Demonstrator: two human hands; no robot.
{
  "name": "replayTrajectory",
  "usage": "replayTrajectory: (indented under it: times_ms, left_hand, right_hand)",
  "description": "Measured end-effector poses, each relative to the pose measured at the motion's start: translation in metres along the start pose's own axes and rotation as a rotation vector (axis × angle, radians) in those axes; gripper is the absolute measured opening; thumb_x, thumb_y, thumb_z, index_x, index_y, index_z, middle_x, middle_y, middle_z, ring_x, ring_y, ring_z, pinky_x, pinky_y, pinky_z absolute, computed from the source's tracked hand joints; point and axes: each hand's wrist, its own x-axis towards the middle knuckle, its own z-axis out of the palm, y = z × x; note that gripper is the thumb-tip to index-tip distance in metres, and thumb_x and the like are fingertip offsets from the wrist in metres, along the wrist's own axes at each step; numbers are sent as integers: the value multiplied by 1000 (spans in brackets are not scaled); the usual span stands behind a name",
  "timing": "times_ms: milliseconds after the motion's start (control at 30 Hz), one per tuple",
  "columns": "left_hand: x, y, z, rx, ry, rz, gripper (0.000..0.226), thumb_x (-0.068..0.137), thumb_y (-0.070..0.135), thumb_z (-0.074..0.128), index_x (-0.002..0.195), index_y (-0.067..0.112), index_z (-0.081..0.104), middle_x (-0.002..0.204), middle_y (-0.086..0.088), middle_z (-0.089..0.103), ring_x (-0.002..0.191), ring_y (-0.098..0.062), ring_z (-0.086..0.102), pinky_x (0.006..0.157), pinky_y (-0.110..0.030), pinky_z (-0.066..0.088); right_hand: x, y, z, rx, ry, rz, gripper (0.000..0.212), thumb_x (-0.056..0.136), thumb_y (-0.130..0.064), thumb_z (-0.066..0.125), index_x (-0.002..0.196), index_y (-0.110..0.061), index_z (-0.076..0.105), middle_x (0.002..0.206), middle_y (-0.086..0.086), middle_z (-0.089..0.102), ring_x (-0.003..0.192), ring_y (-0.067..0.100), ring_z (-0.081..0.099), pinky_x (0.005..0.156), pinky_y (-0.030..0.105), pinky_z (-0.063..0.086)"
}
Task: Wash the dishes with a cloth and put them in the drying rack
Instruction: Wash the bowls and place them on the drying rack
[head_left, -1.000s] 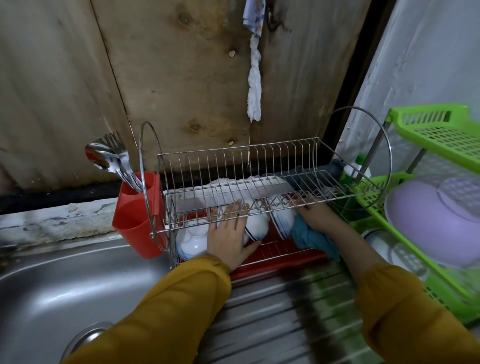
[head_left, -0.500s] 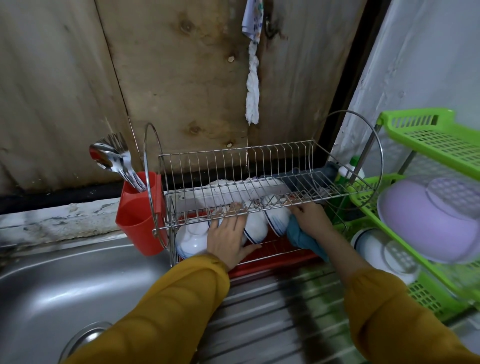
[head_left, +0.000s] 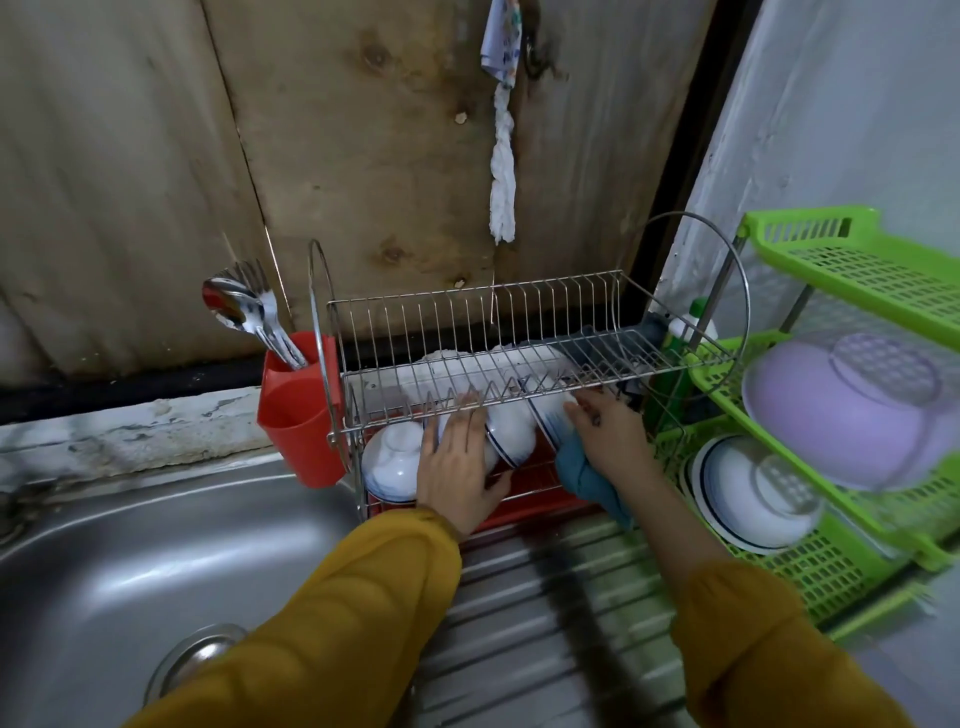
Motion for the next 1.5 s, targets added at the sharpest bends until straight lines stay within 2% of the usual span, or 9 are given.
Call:
replayTrajectory:
  times_ms: [133,233,333,567,733,867,1133,1300,1500]
  left_hand:
    - [-24,17,-29,-225,-38,-78,90,79,24,73,151,5,23,156,-13,31,142,-29,33,117,-44,27]
    - [-62,20,-67,-424,-40,-186,80,85,25,69,150,10,26,153,-5,35,134,-22,43,106,-33,40]
    - [-112,7,-108,-460,-59,-260,68,87,28,67,146,21,33,145,3,41,125,-12,47,99,-21,40]
    - [-205,-81,-188,-101,-15,-369,52,83,42,50,125,14,59,127,-5,60,111,-24,61,90,-39,52]
    - [-269,-155,-243,188,-7,-503,54,81,44,48,124,12,58,126,-10,61,110,-28,61,91,-38,47]
    - [-322,-209,-290,318,-1,-629,56,78,42,46,120,9,62,123,-15,62,107,-31,60,91,-37,34]
    - [-432,-301,-344,355,-215,-933,48,79,40,48,112,10,67,120,-16,65,104,-37,64,87,-48,51]
    - [-485,-342,-348,245,-440,-955,49,97,37,50,142,19,45,149,-3,43,135,-22,41,111,-33,30]
    - [-521,-369,-346,148,-653,-953,56,98,42,50,148,21,37,154,0,36,139,-19,36,114,-30,28]
  right_hand:
    - [-43,-30,7,53,18,-83,32,98,-34,55,122,-17,66,88,8,67,87,22,63,81,38,52]
    - [-82,-58,21,88,15,-219,24,97,-27,58,114,-16,72,99,2,69,87,11,60,77,21,45]
    - [-122,-82,45,93,17,-402,21,93,-27,63,102,-12,75,89,2,68,78,12,61,70,15,41]
    - [-200,-158,129,175,-82,-714,29,94,-33,54,97,-14,75,91,-1,63,77,5,59,68,19,48]
    - [-239,-230,193,213,-176,-879,33,97,-38,51,92,-15,73,91,-1,56,64,10,58,60,26,52]
    - [-270,-296,246,212,-218,-1044,31,96,-37,52,83,-18,73,84,-1,57,59,14,58,49,29,51]
    - [-320,-416,353,128,-436,-1311,35,92,-41,50,84,-18,75,79,1,60,51,22,59,39,28,47]
    - [-347,-480,402,-312,-927,-1445,31,98,-32,52,127,-27,62,119,3,55,99,25,59,67,30,34]
    - [-380,-512,452,-606,-1115,-1662,45,92,-16,56,132,-35,59,126,4,57,112,23,57,72,31,38]
